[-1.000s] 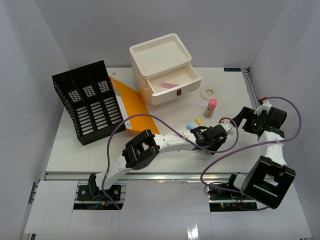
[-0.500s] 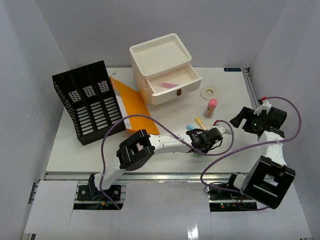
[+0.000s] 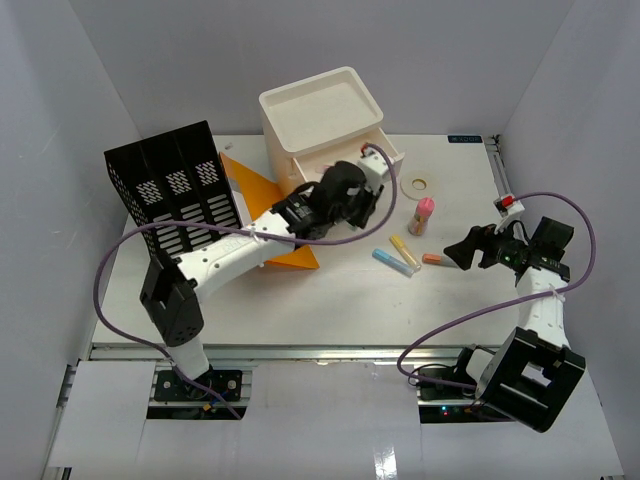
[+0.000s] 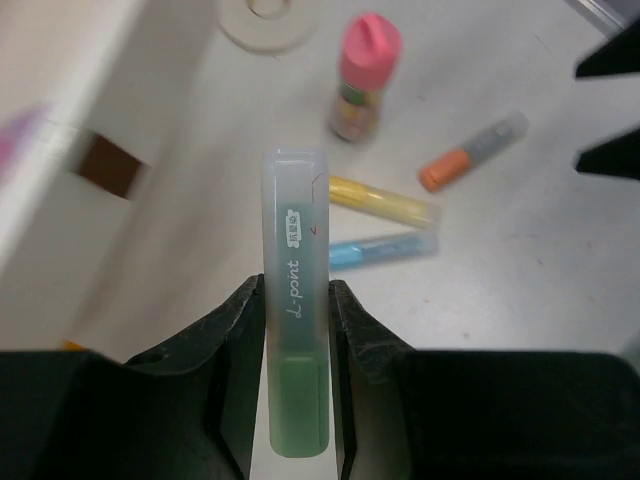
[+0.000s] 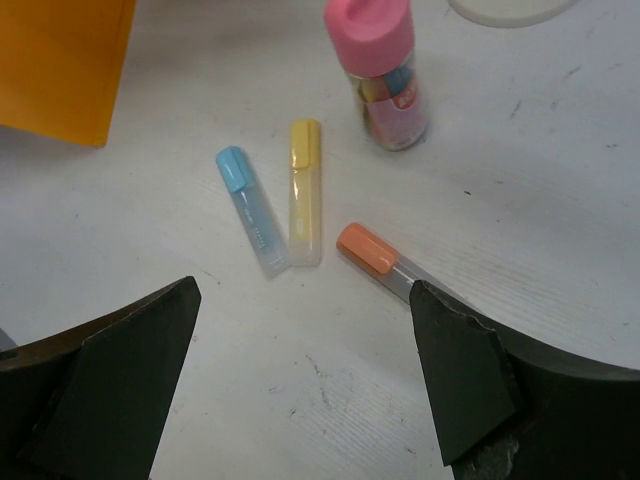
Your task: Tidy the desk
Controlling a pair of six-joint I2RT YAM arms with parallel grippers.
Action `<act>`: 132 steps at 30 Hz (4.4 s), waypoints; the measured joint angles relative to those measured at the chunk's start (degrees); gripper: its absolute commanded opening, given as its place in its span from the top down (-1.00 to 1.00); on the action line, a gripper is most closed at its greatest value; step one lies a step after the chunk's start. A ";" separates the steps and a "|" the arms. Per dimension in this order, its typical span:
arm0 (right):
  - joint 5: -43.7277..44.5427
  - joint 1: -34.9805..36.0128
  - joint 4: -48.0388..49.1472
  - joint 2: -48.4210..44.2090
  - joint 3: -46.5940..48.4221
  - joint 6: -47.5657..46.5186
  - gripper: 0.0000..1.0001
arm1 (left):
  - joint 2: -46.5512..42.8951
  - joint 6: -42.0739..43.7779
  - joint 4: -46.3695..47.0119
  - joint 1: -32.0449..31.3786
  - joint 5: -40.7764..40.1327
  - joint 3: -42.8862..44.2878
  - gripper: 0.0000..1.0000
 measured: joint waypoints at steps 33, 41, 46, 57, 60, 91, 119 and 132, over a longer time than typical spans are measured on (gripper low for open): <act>-3.09 9.82 -19.39 5.27 8.90 -40.57 -0.82 | 8.57 18.50 3.78 17.95 9.94 18.80 -0.96; 12.58 11.32 -26.35 24.02 20.90 -61.42 -0.91 | -28.76 3.07 13.33 18.06 15.83 -20.38 -0.96; 19.35 11.76 -26.24 30.04 20.90 -65.94 -0.96 | -50.97 -6.81 14.65 18.40 16.94 -39.63 -0.96; 26.77 18.88 -21.55 36.15 20.96 -65.54 -0.55 | -65.12 -21.98 12.20 18.70 17.00 -59.85 -0.96; 27.29 19.24 -21.31 36.83 20.96 -64.86 -0.16 | -65.65 -24.75 12.18 18.70 17.05 -61.27 -0.96; 34.99 49.71 -23.03 25.01 52.97 -39.68 0.59 | -64.67 -46.37 25.18 18.70 24.33 -75.51 -0.91; 46.42 57.90 -11.13 33.82 61.74 -29.17 -0.57 | -61.33 -45.90 25.82 18.70 26.66 -74.61 -0.93; 32.75 49.09 -3.98 1.70 18.37 -16.47 -0.52 | -62.17 -45.14 25.96 18.62 28.52 -73.36 -0.93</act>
